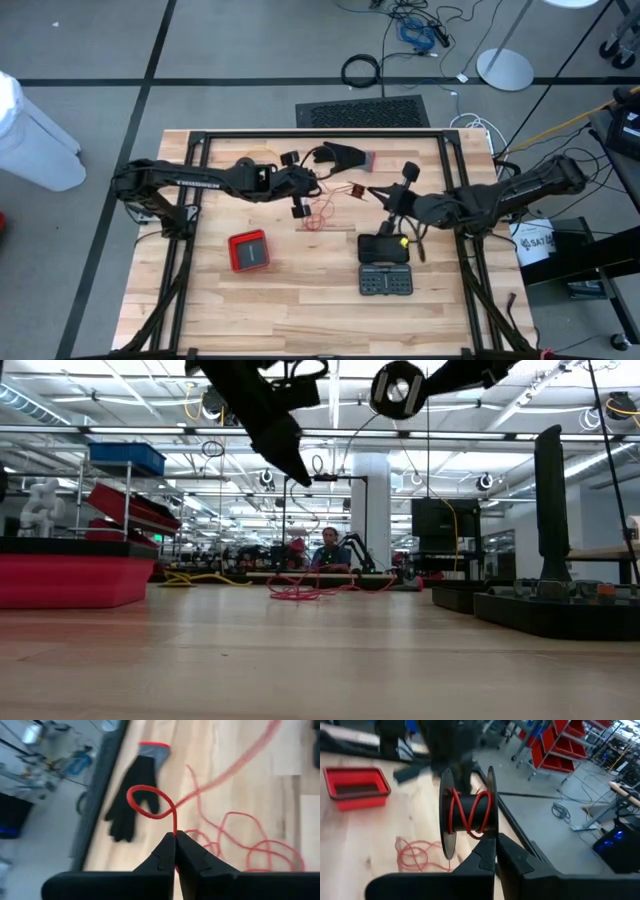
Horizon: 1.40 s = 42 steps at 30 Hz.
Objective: Coil cords
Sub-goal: Uncoil the red wire from the spool
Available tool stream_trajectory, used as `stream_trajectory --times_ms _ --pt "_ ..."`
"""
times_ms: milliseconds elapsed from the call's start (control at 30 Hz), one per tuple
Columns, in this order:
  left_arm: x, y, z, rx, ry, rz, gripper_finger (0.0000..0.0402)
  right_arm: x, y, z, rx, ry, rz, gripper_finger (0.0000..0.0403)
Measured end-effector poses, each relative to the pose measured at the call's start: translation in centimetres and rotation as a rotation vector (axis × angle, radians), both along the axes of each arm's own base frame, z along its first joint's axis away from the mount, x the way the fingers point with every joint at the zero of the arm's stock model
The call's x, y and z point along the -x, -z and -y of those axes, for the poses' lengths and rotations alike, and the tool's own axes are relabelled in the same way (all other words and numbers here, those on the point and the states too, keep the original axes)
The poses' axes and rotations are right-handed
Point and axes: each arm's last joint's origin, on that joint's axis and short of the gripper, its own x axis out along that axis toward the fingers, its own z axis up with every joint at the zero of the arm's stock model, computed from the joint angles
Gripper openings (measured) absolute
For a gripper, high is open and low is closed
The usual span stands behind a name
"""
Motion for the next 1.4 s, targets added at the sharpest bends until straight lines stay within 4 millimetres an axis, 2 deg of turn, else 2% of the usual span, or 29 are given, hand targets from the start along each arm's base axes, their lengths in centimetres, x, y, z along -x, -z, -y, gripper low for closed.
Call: stream_trajectory --times_ms 200,433,567,767,867,1167,1400 --pt "-1.2 0.5 1.3 0.085 0.124 0.073 0.0061 1.2 -1.2 0.4 0.002 0.035 0.058 0.0000" --pt "-1.8 -0.6 3.2 0.073 0.217 0.178 0.0164 2.2 -1.9 0.9 0.008 0.047 0.080 0.0000" --pt "-2.4 -1.5 3.6 0.069 0.240 0.286 0.0199 2.4 -2.1 1.0 0.009 0.056 0.094 0.0000" --pt "-3.5 -3.6 4.0 0.089 0.276 0.554 0.0205 2.3 -2.3 1.0 0.008 0.055 0.114 0.0000" --pt "-4.0 -3.9 3.9 0.067 0.252 0.631 0.0205 2.3 -2.5 1.0 0.007 0.054 0.128 0.0000" --pt "-6.5 -0.6 3.8 0.075 0.232 0.658 0.0205 1.7 -2.3 0.8 0.022 0.045 0.122 0.0000" --pt "-7.2 0.0 3.6 0.051 0.197 0.719 0.0195 1.0 -1.8 0.6 0.030 0.044 0.097 0.0000"
